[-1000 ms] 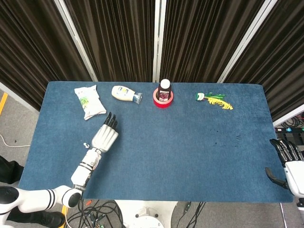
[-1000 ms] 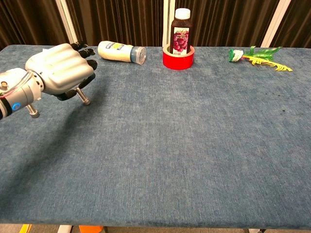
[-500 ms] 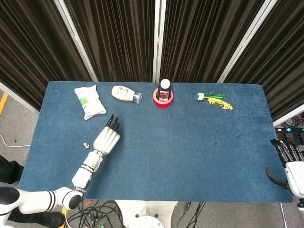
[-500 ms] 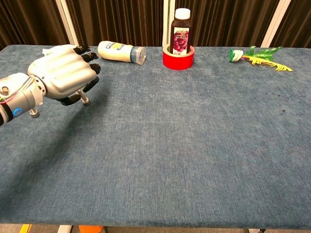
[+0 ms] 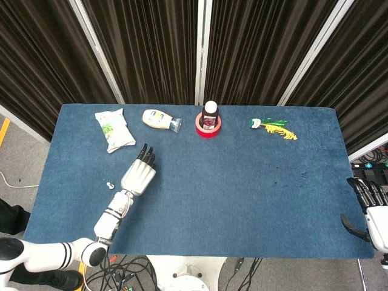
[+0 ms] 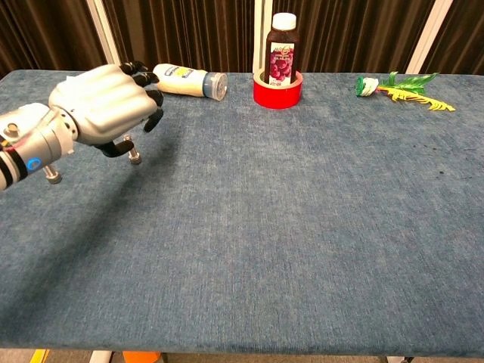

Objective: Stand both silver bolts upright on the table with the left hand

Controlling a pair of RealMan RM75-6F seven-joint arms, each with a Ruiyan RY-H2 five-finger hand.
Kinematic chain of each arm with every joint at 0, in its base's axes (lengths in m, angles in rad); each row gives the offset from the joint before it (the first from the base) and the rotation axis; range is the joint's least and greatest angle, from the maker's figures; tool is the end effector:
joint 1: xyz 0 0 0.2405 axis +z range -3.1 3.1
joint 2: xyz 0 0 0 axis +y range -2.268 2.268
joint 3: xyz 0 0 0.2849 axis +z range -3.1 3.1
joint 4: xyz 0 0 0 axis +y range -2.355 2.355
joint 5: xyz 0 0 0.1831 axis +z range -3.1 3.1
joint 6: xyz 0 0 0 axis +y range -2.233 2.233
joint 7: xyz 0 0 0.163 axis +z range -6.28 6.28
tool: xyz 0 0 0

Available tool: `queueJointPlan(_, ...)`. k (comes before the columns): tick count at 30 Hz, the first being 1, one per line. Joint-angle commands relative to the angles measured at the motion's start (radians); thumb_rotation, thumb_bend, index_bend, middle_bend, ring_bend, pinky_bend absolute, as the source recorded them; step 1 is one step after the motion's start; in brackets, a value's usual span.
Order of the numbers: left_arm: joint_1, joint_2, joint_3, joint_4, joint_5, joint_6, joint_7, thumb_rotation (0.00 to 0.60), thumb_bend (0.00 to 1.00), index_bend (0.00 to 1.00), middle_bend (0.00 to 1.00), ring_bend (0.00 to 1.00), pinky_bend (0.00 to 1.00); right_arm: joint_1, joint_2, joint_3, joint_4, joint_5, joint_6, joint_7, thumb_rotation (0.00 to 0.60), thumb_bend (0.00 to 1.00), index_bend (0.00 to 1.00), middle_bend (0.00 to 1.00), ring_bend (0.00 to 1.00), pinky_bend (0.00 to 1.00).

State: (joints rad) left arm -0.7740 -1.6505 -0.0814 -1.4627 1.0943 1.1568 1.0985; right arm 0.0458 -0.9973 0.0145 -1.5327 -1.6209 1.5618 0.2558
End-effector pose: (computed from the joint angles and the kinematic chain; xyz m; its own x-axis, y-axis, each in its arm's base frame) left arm -0.1517 0.3604 -0.0173 0.8902 -0.1126 0.4414 0.3634 -0.4089 -0.8371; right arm -0.3294 -0.1807 0.2413 0.3490 0.0088 0.9371 -0.9328 -0.0921 0.3483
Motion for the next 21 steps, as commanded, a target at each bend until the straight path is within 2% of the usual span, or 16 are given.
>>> queueJointPlan(1, 0.054, 0.074, -0.057, -0.13, 0.0, 0.053, -0.192, 0.6, 0.32, 0.26, 0.18, 0.03, 0.0, 0.001, 0.003, 0.0, 0.002, 0.001, -0.002, 0.005, 0.6, 0.27, 0.03, 0.1, 0.0, 0.0)
queueJointPlan(5, 0.155, 0.201, -0.097, -0.256, 0.047, 0.107, -0.537, 0.6, 0.28, 0.24, 0.18, 0.03, 0.0, 0.007, 0.012, -0.003, 0.008, -0.003, -0.014, 0.01, 0.6, 0.27, 0.03, 0.1, 0.0, 0.0)
queueJointPlan(7, 0.215, 0.283, -0.1, -0.301, 0.079, 0.128, -0.717, 0.6, 0.26, 0.24, 0.18, 0.03, 0.0, 0.011, 0.017, -0.004, 0.008, -0.007, -0.021, 0.014, 0.6, 0.27, 0.03, 0.1, 0.0, 0.0)
queueJointPlan(10, 0.298, 0.389, -0.088, -0.33, 0.127, 0.171, -0.915, 0.6, 0.25, 0.25, 0.18, 0.03, 0.0, 0.018, 0.022, -0.004, 0.01, -0.008, -0.03, 0.027, 0.6, 0.27, 0.03, 0.1, 0.0, 0.0)
queueJointPlan(16, 0.454, 0.527, 0.01, -0.295, 0.253, 0.27, -1.139, 0.6, 0.23, 0.27, 0.18, 0.03, 0.0, 0.024, 0.022, -0.004, 0.011, -0.013, -0.033, 0.035, 0.6, 0.27, 0.03, 0.1, 0.0, 0.0)
queueJointPlan(21, 0.568, 0.535, 0.074, -0.244, 0.314, 0.383, -1.184, 0.6, 0.19, 0.27, 0.18, 0.03, 0.0, 0.023, 0.016, -0.007, 0.005, -0.02, -0.028, 0.031, 0.6, 0.27, 0.03, 0.1, 0.0, 0.0)
